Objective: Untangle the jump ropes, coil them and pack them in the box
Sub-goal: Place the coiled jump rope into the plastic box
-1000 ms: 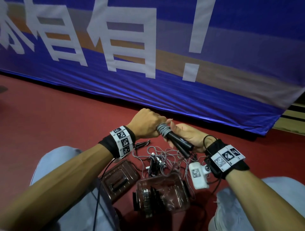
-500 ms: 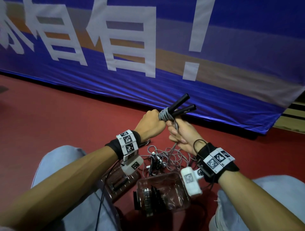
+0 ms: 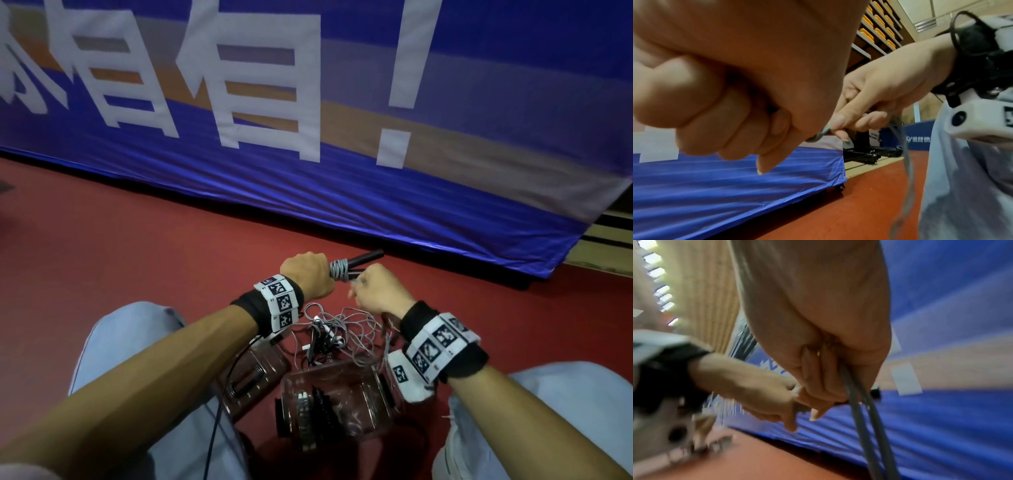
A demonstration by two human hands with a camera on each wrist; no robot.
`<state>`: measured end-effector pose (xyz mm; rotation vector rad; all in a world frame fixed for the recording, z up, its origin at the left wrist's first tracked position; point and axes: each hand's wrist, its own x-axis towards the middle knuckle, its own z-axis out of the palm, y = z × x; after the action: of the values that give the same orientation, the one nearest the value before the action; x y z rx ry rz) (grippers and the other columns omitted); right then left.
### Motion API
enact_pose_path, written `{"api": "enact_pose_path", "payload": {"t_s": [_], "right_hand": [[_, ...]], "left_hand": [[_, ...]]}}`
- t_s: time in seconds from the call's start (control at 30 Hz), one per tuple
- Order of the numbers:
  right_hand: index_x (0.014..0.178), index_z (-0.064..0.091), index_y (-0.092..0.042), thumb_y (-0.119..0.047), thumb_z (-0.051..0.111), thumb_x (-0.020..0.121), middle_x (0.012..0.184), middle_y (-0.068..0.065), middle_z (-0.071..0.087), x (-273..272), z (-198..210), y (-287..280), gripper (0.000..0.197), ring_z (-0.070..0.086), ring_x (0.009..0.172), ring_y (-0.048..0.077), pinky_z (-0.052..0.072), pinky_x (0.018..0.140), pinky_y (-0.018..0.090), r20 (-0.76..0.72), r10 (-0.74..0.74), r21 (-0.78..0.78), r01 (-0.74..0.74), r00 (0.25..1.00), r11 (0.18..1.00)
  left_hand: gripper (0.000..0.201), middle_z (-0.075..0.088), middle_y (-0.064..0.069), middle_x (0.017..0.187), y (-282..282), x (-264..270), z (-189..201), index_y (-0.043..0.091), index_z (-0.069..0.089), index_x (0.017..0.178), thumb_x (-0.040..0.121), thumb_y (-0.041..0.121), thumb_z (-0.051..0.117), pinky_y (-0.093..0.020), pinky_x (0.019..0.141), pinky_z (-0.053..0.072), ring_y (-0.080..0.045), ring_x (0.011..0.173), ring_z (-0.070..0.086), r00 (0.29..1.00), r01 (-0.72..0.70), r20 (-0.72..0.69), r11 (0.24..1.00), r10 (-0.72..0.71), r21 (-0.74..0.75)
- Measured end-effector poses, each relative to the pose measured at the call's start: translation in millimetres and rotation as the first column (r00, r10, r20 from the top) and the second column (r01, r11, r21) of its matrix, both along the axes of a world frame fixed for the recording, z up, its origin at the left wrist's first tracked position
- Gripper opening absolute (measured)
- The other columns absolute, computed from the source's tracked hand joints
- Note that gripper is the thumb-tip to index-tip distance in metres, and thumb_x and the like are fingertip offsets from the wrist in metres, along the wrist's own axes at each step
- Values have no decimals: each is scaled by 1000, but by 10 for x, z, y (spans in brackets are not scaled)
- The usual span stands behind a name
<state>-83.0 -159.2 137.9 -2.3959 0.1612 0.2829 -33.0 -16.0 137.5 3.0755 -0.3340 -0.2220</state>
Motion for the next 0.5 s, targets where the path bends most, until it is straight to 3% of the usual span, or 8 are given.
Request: {"api": "enact_pose_path", "payload": {"t_s": [0.07, 0.13, 0.2, 0.3, 0.4, 0.5], "right_hand": [[91, 71, -10, -28, 64, 99, 85, 9, 71, -30, 1, -47, 21, 69, 75, 27, 49, 61, 29, 146, 175, -382, -107, 974, 918], [93, 69, -13, -39, 68, 96, 91, 11, 71, -20, 32, -111, 27, 69, 86, 35, 47, 67, 34, 207, 343, -572, -172, 916, 802], [86, 69, -14, -52, 71, 89, 85, 8, 71, 28, 83, -201, 39, 69, 82, 32, 45, 65, 33, 229, 438, -629, -211, 869, 748], [83, 62, -15, -70, 66, 81, 83, 4, 71, 84, 78, -289, 55, 67, 78, 28, 44, 63, 33, 243, 526, -680, -244, 815, 691], [100, 57, -19, -78, 61, 77, 97, -1, 70, 93, -31, -315, 64, 66, 84, 25, 44, 66, 33, 228, 590, -684, -305, 774, 663], [114, 66, -21, -80, 60, 76, 104, 1, 74, 94, -58, -350, 70, 69, 92, 22, 52, 74, 33, 179, 578, -603, -375, 796, 704]], "left_hand": [[28, 61, 0, 84, 7, -4, -59, 14, 63, 107, 91, 35, 58, -32, 69, 49, -24, 74, 61, 999, 26, -35, 998, -24, 63], [28, 62, 0, 84, 12, 12, -111, 12, 63, 109, 92, 34, 58, -32, 68, 51, -22, 74, 61, 988, 92, -126, 994, -84, 60], [26, 63, -3, 83, 19, 52, -93, 9, 64, 107, 92, 28, 56, -31, 66, 53, -23, 72, 62, 963, 196, -195, 980, -184, 43], [18, 60, -3, 78, 53, 96, -11, 9, 60, 91, 90, 26, 54, -32, 62, 50, -25, 69, 60, 923, 382, -127, 909, -364, 167], [20, 51, 3, 63, 64, 71, 19, 13, 47, 72, 90, 22, 50, -31, 57, 49, -24, 61, 58, 830, 543, -82, 766, -552, 343], [26, 44, 3, 58, 110, 52, 77, 15, 38, 64, 89, 19, 46, -31, 56, 49, -25, 57, 55, 731, 633, -72, 634, -679, 444]]}}
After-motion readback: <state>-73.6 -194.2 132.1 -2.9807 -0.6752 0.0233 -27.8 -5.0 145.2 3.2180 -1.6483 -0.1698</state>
